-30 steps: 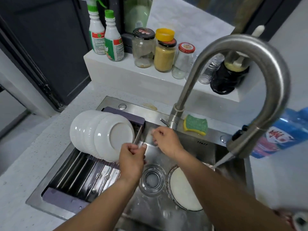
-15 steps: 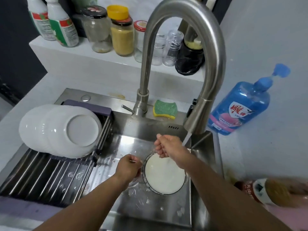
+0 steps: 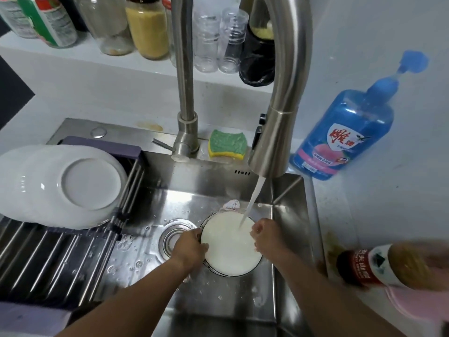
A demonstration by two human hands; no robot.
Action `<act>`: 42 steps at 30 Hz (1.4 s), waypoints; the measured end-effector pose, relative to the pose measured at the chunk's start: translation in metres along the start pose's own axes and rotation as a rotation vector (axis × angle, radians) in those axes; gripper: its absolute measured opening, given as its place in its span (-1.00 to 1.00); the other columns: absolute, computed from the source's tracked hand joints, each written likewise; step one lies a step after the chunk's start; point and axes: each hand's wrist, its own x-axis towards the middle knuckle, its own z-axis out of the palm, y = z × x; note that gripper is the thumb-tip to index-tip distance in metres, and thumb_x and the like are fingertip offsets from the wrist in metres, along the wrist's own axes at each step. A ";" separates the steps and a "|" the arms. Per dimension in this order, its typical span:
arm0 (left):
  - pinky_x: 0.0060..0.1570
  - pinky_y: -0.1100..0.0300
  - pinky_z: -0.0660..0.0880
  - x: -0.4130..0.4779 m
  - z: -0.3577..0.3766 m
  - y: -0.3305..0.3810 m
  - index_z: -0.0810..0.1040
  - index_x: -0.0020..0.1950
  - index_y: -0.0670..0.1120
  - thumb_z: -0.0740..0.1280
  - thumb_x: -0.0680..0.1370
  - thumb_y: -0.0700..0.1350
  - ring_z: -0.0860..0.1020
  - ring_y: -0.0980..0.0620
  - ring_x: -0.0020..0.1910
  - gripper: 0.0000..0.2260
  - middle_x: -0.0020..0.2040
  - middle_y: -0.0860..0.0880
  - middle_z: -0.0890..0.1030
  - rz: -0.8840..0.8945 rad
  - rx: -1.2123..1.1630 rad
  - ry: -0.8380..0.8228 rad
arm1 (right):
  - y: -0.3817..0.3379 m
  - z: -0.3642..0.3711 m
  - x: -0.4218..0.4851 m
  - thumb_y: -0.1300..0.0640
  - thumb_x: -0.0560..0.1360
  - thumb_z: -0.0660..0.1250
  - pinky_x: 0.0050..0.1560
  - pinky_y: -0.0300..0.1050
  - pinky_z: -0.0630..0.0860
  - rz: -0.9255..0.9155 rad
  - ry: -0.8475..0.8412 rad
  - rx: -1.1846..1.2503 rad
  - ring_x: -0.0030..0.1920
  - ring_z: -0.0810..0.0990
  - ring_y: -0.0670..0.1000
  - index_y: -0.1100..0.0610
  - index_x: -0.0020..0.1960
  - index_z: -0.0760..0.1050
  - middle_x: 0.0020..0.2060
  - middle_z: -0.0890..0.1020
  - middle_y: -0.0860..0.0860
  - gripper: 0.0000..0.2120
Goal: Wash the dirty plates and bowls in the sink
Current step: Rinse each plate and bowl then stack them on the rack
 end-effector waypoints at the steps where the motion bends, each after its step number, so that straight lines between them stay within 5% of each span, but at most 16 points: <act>1: -0.18 0.23 0.49 0.001 0.000 -0.001 0.68 0.10 -0.07 0.37 0.51 -0.28 0.62 0.00 -0.19 -0.78 -0.18 0.02 0.66 -0.008 0.017 0.002 | 0.003 -0.001 -0.002 0.30 0.54 0.36 -0.06 -0.06 0.54 -0.016 0.021 -0.080 -0.14 0.53 0.06 0.07 -0.21 0.43 -0.19 0.53 0.03 -0.78; 3: -0.14 0.15 0.52 0.003 0.001 -0.004 0.70 0.06 -0.10 0.35 0.50 -0.26 0.64 -0.06 -0.16 -0.79 -0.17 -0.04 0.70 -0.019 0.048 0.010 | 0.009 -0.003 -0.003 0.24 0.52 0.43 -0.10 -0.12 0.51 0.006 0.092 -0.155 -0.14 0.56 0.08 0.11 -0.07 0.44 -0.21 0.54 0.01 -0.84; 7: -0.17 0.16 0.51 0.005 0.007 -0.007 0.71 0.08 -0.11 0.37 0.50 -0.22 0.69 -0.17 -0.03 -0.80 -0.08 -0.14 0.73 -0.048 0.053 0.010 | 0.021 0.005 -0.001 0.10 0.44 0.56 -0.11 -0.07 0.61 0.128 0.092 -0.227 -0.04 0.69 0.19 0.14 0.09 0.47 -0.06 0.65 0.09 -0.64; 11: -0.09 0.11 0.57 0.011 0.012 -0.011 0.70 0.11 -0.13 0.37 0.51 -0.21 0.68 -0.13 -0.12 -0.79 -0.07 -0.12 0.73 -0.125 -0.039 -0.010 | 0.033 0.012 0.001 0.22 0.45 0.49 -0.51 0.00 0.62 0.174 0.083 -0.180 -0.36 0.70 0.16 0.19 0.03 0.52 -0.13 0.67 0.16 -0.78; 15: -0.18 0.16 0.51 0.014 0.016 -0.008 0.68 0.11 -0.22 0.36 0.54 -0.30 0.56 -0.04 -0.24 -0.81 -0.10 -0.17 0.70 -0.188 -0.144 -0.010 | 0.038 0.017 0.006 0.28 0.47 0.37 -0.13 0.10 0.69 0.142 0.119 -0.277 -0.07 0.70 0.23 0.17 0.11 0.49 -0.03 0.66 0.17 -0.78; 18: -0.28 0.27 0.41 0.011 0.021 -0.006 0.66 0.12 -0.22 0.29 0.55 -0.36 0.54 -0.01 -0.27 -0.78 -0.12 -0.14 0.66 -0.226 -0.221 0.000 | 0.047 0.018 0.014 0.36 0.44 0.34 -0.30 0.15 0.69 0.192 0.070 -0.171 -0.15 0.71 0.26 0.19 0.04 0.48 -0.08 0.65 0.17 -0.80; 23: -0.32 0.24 0.39 0.005 0.021 -0.003 0.65 0.09 -0.27 0.25 0.55 -0.42 0.49 0.01 -0.34 -0.78 -0.16 -0.14 0.63 -0.276 -0.342 -0.009 | 0.046 0.008 0.009 0.41 0.41 0.21 -0.27 0.17 0.70 0.191 0.020 -0.038 -0.15 0.68 0.20 0.12 -0.04 0.52 -0.11 0.64 0.13 -0.74; 28: -0.36 0.13 0.53 -0.007 0.003 0.006 0.46 0.19 -0.11 0.31 0.58 -0.38 0.55 -0.08 -0.32 -0.75 -0.08 -0.21 0.63 -0.326 -0.577 -0.004 | 0.029 -0.004 -0.001 0.40 0.42 0.24 -0.14 0.25 0.69 0.153 0.044 0.108 -0.11 0.69 0.19 0.03 -0.15 0.52 -0.15 0.66 0.09 -0.73; 35: -0.33 0.06 0.65 -0.022 -0.025 0.032 0.45 0.37 -0.02 0.33 0.60 -0.37 0.66 -0.17 -0.03 -0.59 0.20 -0.21 0.62 -0.320 -0.791 -0.216 | -0.014 -0.029 -0.019 0.35 0.47 0.28 -0.09 0.23 0.69 0.008 0.061 0.158 -0.07 0.68 0.12 0.04 -0.01 0.56 -0.12 0.67 0.06 -0.75; 42: -0.28 -0.06 0.66 -0.033 -0.036 0.042 0.41 0.40 0.12 0.08 0.54 -0.51 0.59 -0.29 0.15 -0.37 0.29 -0.16 0.54 -0.307 -0.852 -0.184 | -0.051 -0.048 -0.048 0.19 0.61 0.27 -0.03 0.01 0.67 -0.106 0.128 0.095 -0.06 0.63 0.00 0.04 0.15 0.56 -0.03 0.64 0.01 -0.83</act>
